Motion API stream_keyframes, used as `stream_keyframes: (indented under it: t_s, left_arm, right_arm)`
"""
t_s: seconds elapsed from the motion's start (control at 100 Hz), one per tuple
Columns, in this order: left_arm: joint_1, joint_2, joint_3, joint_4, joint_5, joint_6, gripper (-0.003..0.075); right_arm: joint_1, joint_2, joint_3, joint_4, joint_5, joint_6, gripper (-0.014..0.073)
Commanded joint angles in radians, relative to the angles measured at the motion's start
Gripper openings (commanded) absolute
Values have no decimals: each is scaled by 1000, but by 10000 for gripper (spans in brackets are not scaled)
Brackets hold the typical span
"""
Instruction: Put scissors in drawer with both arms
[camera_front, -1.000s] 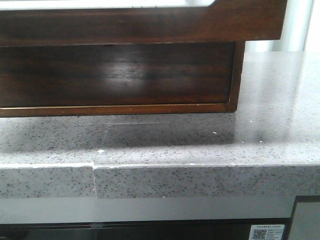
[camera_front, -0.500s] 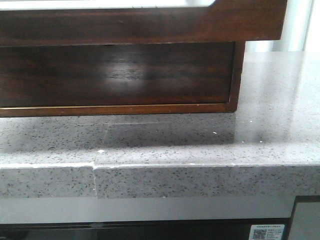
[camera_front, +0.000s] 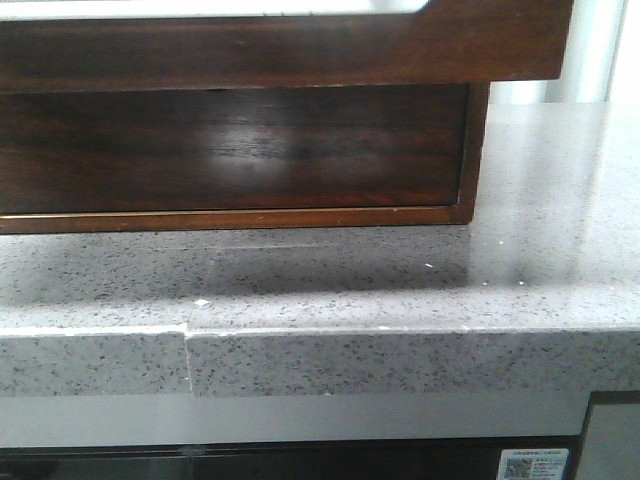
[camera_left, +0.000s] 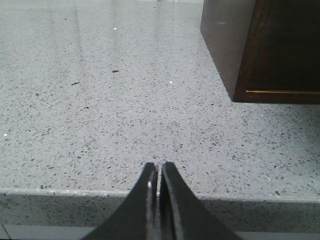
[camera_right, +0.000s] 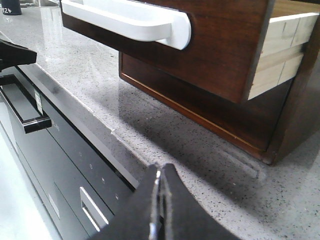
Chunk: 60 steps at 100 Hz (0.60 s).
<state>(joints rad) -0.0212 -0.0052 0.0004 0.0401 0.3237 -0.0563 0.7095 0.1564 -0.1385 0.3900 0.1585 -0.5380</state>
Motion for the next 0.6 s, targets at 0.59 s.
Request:
stream_keyframes:
  t_s: [0.59]
  left_arm:
    - [0, -27, 20, -1, -68, -10, -22]
  right_arm:
    - [-5, 10, -27, 7, -138, 2, -41]
